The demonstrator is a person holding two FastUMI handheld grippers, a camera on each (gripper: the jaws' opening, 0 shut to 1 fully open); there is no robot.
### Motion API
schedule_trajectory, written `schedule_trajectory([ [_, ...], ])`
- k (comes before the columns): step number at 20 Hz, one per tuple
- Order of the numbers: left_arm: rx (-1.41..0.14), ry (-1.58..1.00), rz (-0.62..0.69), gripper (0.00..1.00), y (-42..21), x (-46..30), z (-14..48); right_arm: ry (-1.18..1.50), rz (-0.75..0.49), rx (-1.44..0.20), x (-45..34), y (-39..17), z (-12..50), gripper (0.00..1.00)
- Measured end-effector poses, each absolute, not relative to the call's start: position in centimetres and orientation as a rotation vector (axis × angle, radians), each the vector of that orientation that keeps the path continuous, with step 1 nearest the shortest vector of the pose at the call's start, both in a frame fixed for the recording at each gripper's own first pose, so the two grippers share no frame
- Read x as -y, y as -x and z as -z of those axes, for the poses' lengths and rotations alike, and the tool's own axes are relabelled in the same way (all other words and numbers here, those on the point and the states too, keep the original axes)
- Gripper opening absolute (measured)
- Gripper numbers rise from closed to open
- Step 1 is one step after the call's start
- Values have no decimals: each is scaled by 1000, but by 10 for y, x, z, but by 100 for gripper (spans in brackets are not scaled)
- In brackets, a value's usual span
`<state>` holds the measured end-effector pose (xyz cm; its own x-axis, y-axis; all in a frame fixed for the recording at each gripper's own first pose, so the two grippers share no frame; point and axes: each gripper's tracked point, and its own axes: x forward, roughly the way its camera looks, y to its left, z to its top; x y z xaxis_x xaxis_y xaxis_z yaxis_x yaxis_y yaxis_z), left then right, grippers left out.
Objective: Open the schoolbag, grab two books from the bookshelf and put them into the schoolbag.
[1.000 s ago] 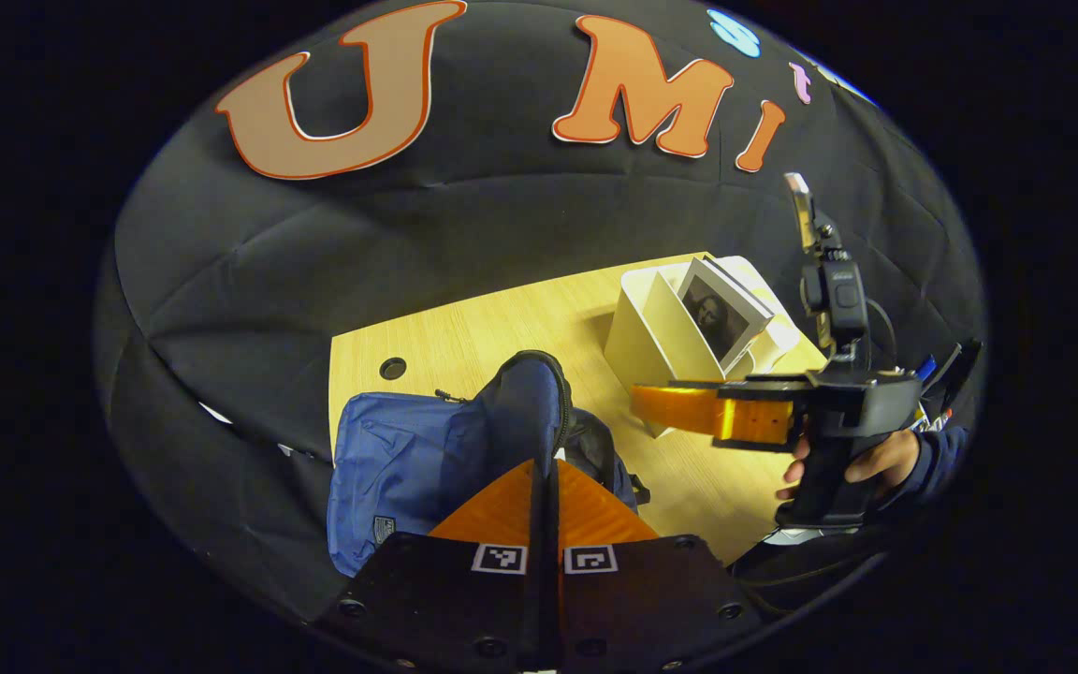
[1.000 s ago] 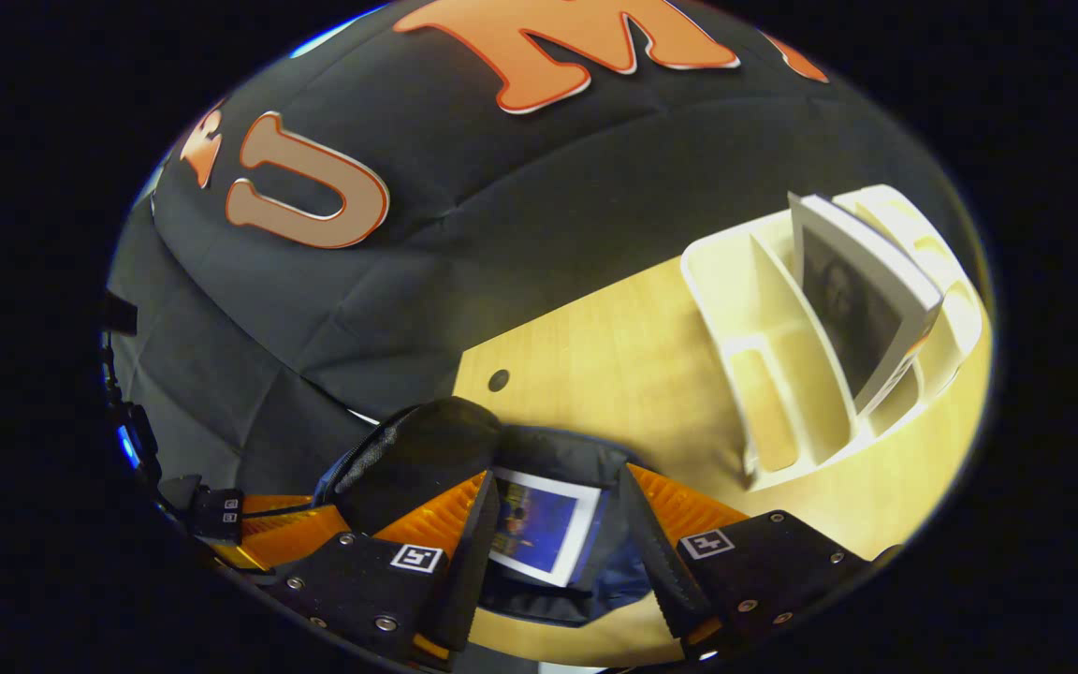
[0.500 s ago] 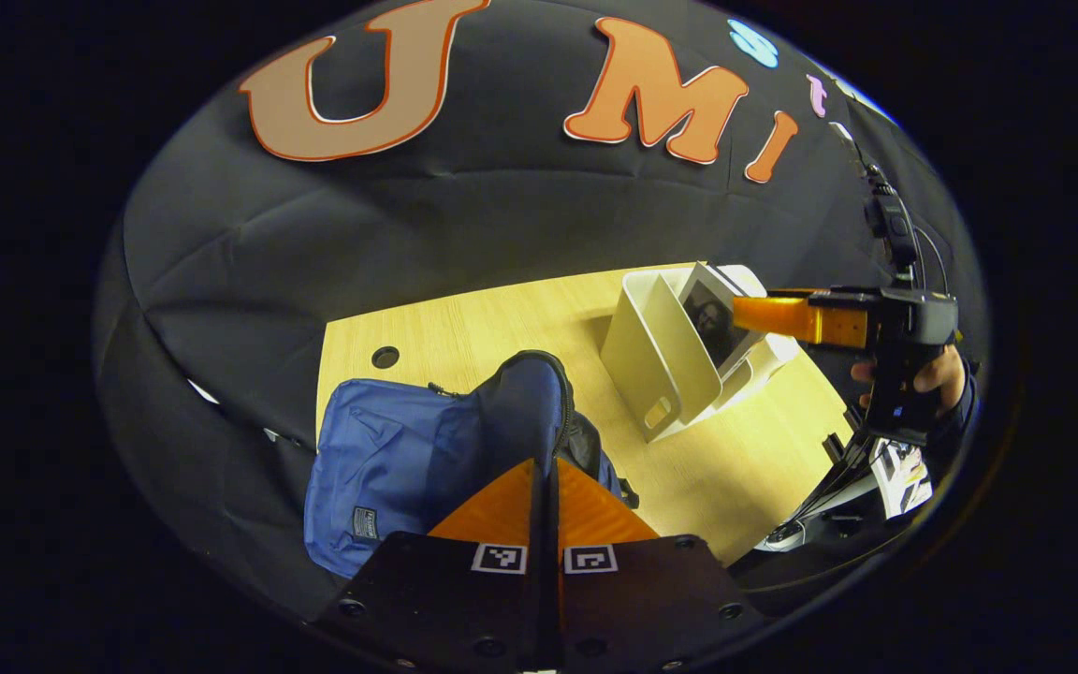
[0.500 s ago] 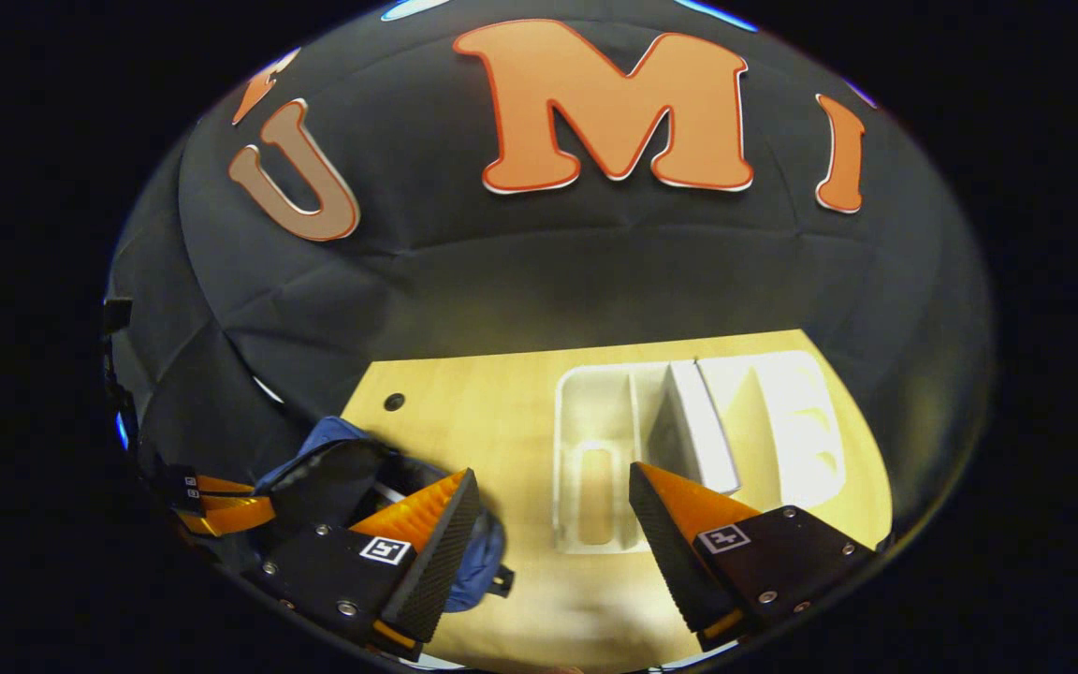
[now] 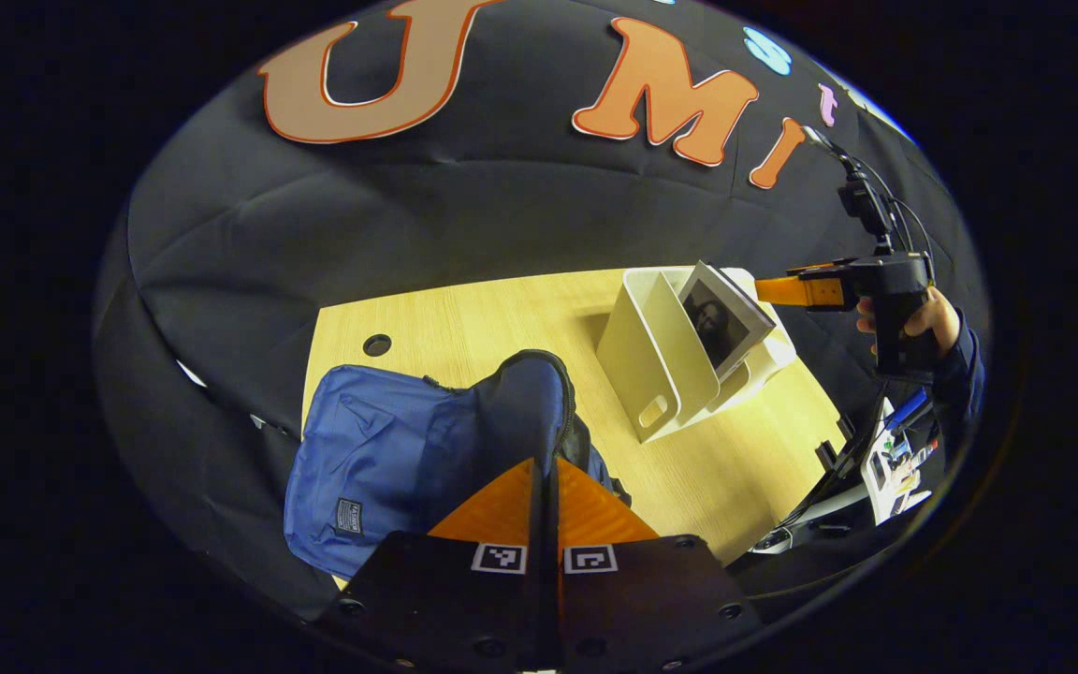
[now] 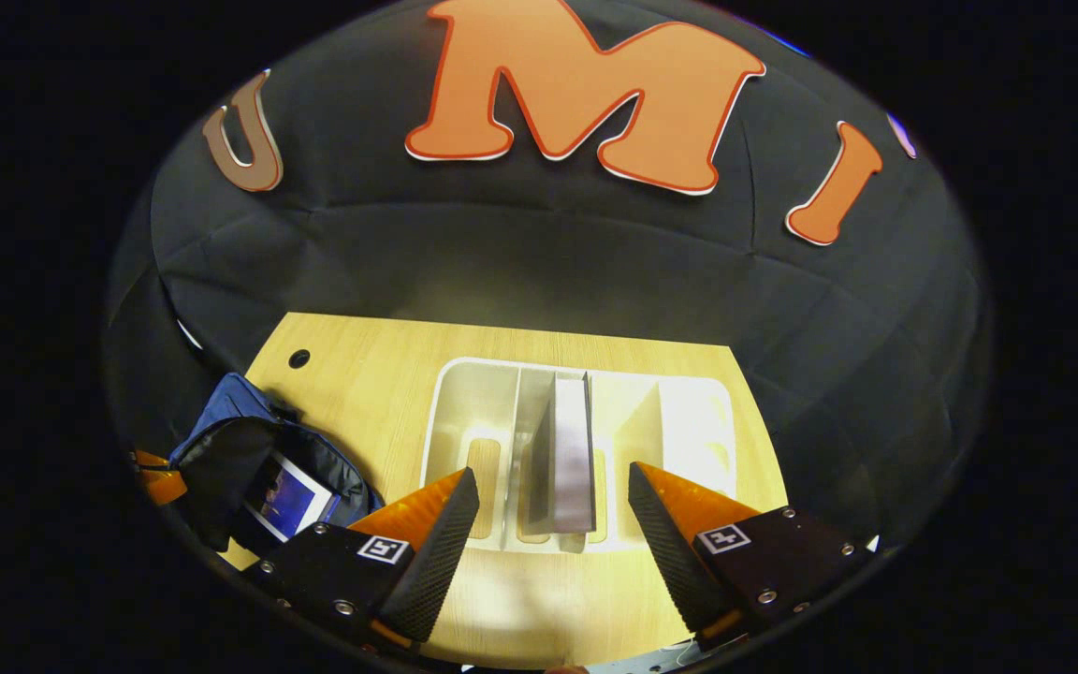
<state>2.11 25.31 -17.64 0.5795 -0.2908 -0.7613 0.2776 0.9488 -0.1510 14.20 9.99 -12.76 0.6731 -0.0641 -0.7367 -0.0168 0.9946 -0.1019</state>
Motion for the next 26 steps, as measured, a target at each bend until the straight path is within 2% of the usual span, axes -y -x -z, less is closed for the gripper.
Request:
schedule_trajectory([
  [8,-894,51,320,1,-20,-257,185,106,14,-1008,-80,-181,165,94],
  [11,-894,67,315,1,-15,-259,188,101,14,-1050,-80,-187,175,79],
  [15,-897,77,311,1,-14,-259,190,118,13,-1110,-79,-188,192,68],
  [17,-899,81,308,1,-14,-260,191,101,11,-1128,-83,-188,195,46],
  [18,-900,82,308,1,-14,-259,192,82,8,-1144,-85,-186,197,48],
  [19,-902,84,308,1,-13,-259,192,65,8,-1157,-86,-184,193,39],
  [26,-911,94,317,1,-14,-254,198,5,-4,-1223,-87,-177,195,27],
])
